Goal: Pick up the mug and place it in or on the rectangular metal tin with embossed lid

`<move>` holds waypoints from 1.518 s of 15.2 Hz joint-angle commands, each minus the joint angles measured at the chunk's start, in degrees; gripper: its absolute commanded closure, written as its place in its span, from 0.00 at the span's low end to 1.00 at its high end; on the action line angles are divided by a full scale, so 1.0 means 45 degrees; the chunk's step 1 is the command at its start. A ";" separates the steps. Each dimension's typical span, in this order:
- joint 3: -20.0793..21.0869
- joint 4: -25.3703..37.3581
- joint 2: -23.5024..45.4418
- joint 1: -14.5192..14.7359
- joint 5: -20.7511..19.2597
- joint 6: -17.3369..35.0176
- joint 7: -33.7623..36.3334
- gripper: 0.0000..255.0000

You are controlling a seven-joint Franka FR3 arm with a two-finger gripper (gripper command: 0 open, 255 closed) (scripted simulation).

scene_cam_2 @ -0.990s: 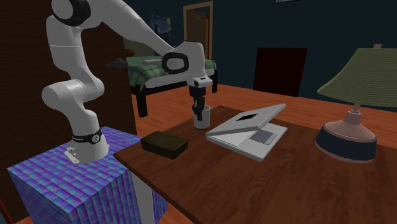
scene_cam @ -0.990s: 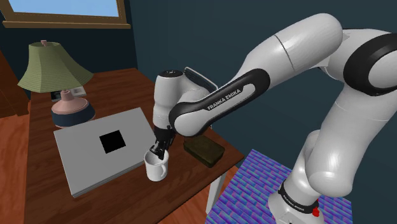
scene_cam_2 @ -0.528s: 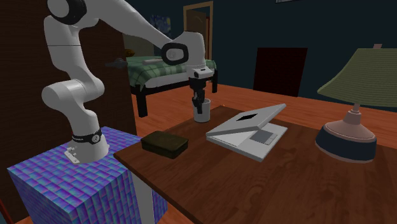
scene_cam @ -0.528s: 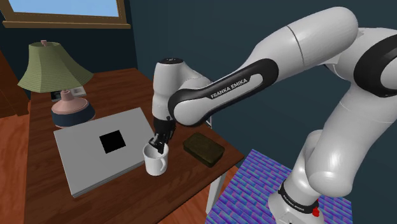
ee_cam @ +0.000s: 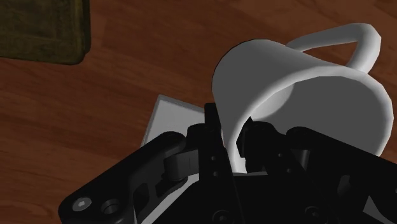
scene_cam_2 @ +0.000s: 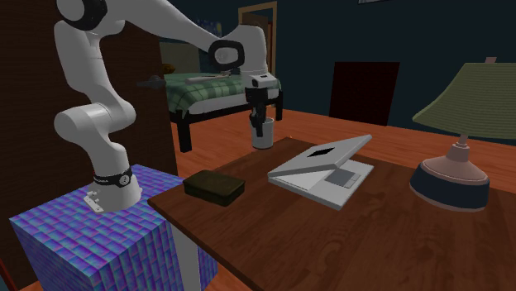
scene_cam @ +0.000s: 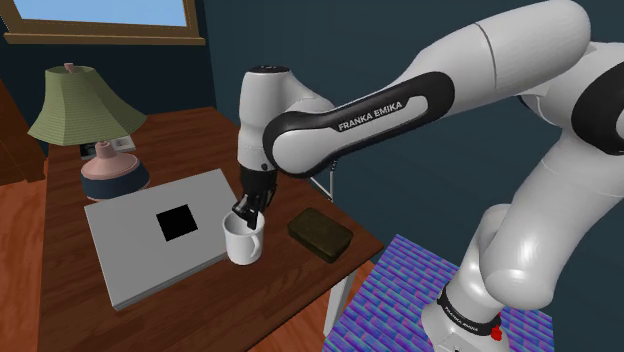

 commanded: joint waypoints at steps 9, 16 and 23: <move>-0.0884 -0.1137 -0.2144 -0.0451 0.0732 -0.1035 -0.1664 1.00; -0.2348 -0.3001 -0.4374 -0.1026 0.0940 -0.1580 -0.3817 1.00; -0.3839 -0.4095 -0.5964 -0.1713 0.0512 -0.2264 -0.5692 1.00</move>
